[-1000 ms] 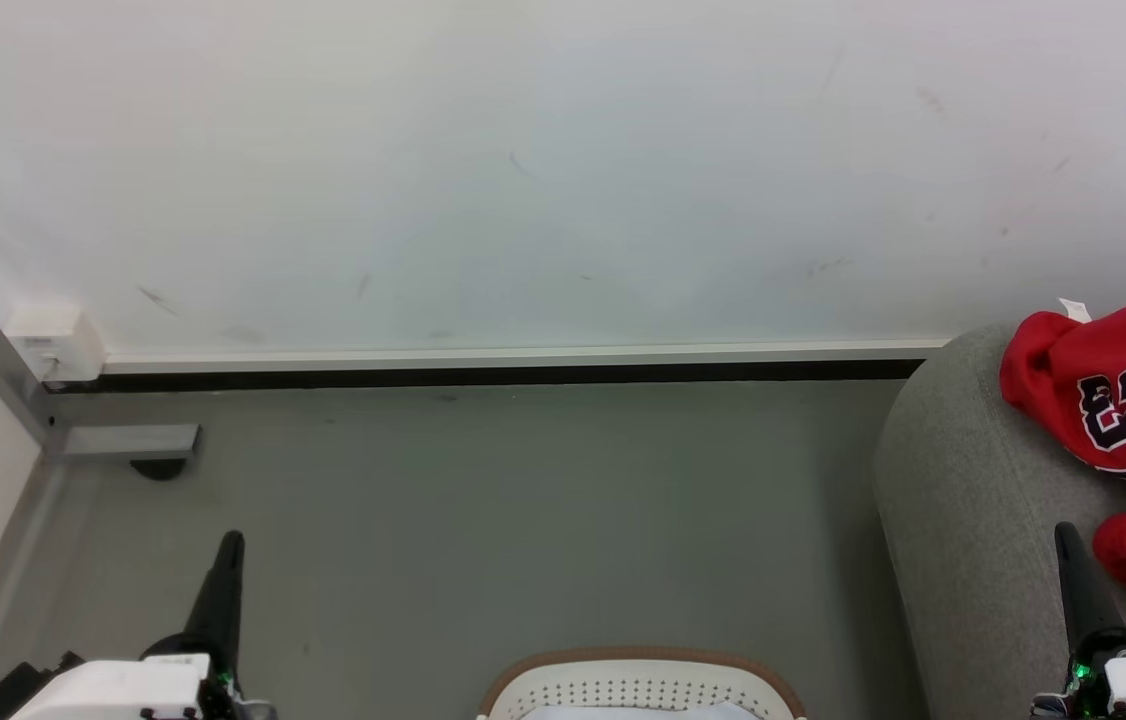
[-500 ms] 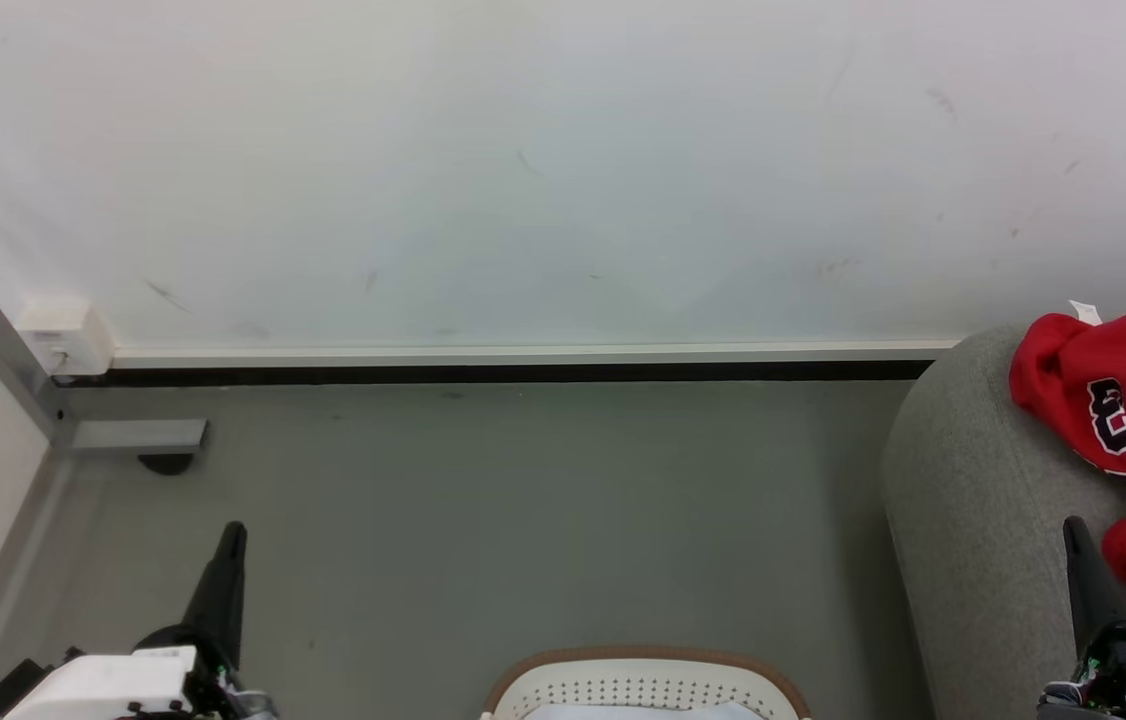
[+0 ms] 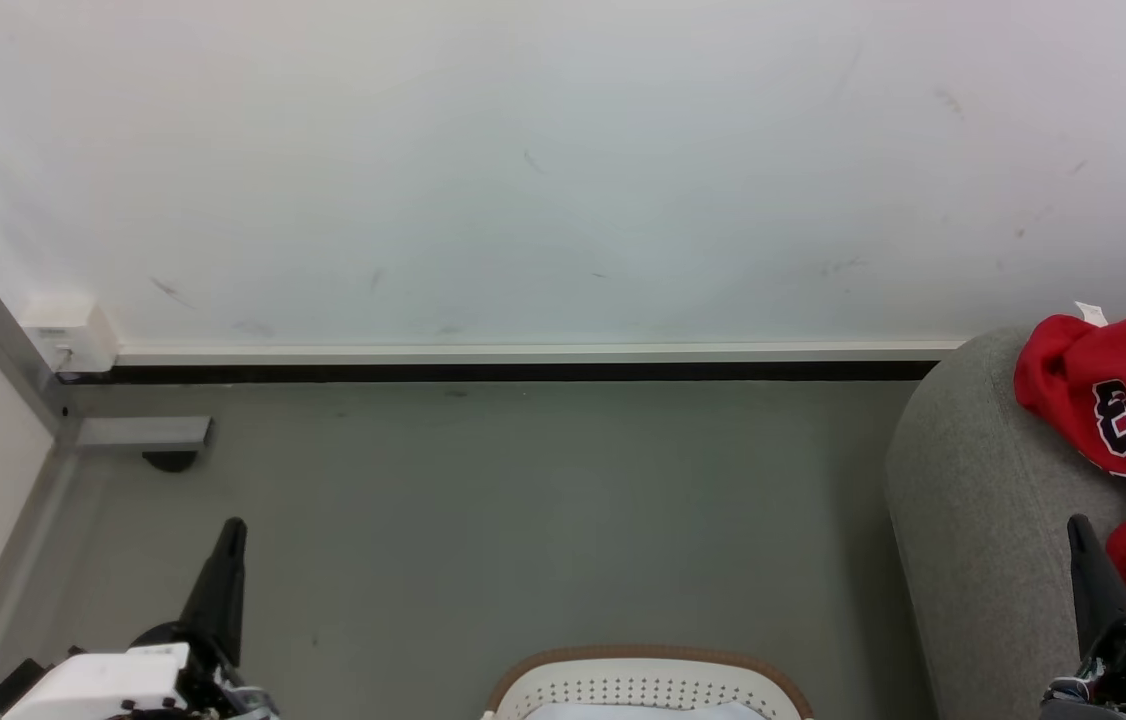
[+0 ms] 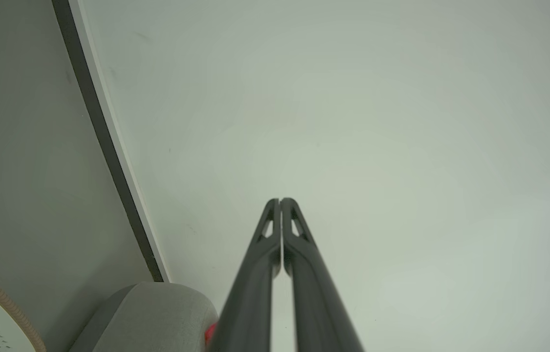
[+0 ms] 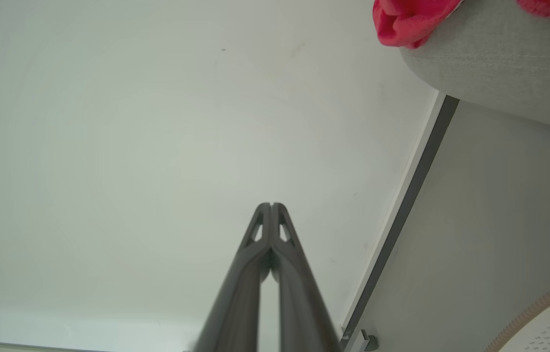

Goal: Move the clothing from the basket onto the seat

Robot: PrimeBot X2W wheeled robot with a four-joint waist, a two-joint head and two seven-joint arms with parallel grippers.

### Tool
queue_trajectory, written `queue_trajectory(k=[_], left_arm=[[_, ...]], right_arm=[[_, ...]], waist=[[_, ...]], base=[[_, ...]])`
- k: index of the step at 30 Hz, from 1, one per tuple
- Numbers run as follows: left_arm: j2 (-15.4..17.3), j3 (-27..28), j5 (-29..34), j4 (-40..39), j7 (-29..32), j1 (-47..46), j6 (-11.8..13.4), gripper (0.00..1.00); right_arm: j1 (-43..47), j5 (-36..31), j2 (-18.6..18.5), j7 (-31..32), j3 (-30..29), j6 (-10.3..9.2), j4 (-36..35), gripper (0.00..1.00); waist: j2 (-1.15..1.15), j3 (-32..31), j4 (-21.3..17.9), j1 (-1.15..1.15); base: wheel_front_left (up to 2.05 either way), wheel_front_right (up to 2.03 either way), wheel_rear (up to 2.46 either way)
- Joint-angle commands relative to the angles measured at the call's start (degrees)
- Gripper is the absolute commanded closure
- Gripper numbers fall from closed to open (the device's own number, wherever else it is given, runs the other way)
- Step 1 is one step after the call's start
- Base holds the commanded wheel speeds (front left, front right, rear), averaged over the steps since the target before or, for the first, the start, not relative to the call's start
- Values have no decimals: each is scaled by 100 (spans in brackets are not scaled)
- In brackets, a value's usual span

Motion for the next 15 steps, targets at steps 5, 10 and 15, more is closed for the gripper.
queue_trajectory(k=[5, 10, 15], left_arm=[[13, 16, -70, -18, 19, -49, -2, 100], [13, 16, -70, -20, 19, -48, -2, 100], [13, 16, -70, -21, 19, -48, -2, 100]], right_arm=[[-42, 64, -89, -56, 56, -12, -38, 100], [-45, 111, -118, -99, 98, -12, -53, 100], [-48, 154, -162, -146, 149, -12, -68, 100]], waist=[[0, 1, 0, 0], [0, 1, 0, 0], [0, 1, 0, 0]], base=[[0, 0, 0], [0, 0, 0], [0, 0, 0]])
